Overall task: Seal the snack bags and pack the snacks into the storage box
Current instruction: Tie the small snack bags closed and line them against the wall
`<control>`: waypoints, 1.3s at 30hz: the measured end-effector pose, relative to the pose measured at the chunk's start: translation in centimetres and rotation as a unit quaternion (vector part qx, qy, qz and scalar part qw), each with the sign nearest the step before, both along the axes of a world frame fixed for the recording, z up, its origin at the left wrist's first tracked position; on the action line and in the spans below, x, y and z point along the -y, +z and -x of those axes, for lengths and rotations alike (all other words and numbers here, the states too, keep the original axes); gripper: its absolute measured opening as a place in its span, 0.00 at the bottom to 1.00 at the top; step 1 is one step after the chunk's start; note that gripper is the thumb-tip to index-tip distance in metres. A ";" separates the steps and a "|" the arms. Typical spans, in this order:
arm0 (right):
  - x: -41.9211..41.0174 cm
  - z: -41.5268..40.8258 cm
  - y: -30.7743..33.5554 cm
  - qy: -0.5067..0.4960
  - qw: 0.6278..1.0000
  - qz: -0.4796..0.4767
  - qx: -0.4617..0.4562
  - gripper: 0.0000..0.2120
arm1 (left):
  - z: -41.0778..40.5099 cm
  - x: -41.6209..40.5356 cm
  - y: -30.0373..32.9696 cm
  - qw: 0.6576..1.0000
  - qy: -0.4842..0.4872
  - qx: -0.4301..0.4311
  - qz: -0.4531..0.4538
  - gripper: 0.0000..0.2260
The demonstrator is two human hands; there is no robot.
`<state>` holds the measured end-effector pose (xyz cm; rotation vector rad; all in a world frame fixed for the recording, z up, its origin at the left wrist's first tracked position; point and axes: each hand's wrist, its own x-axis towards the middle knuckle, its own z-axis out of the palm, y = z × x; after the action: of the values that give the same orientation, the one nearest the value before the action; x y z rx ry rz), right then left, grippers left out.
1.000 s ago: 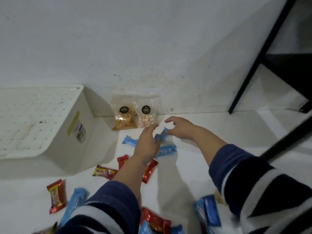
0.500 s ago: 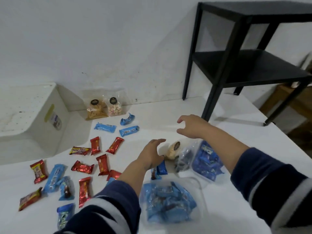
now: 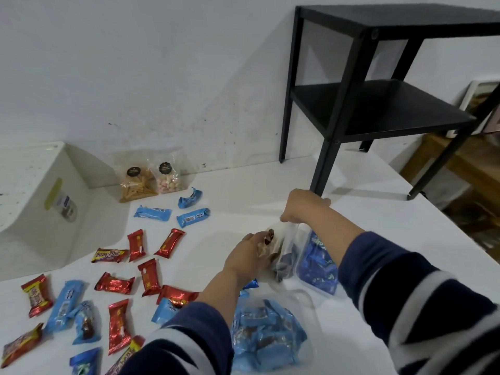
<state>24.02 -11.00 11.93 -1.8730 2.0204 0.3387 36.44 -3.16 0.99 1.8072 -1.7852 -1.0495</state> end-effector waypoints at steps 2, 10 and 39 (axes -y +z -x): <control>0.4 -0.6 0.1 0.023 0.999 0.019 -0.037 0.06 | -0.2 0.2 -0.3 1.000 -0.002 -0.001 0.008 0.28; 2.0 -2.1 -0.4 0.077 0.996 0.039 -0.007 0.17 | -1.1 3.1 -1.4 0.992 -0.109 0.070 -0.006 0.48; -0.7 -13.8 -4.8 0.126 0.972 -0.029 0.198 0.13 | -11.4 -5.8 -1.9 0.935 0.309 0.174 0.017 0.44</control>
<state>37.80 -10.29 7.11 -1.9776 1.5030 0.0769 47.89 2.59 -0.88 2.4110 -1.2207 -0.4652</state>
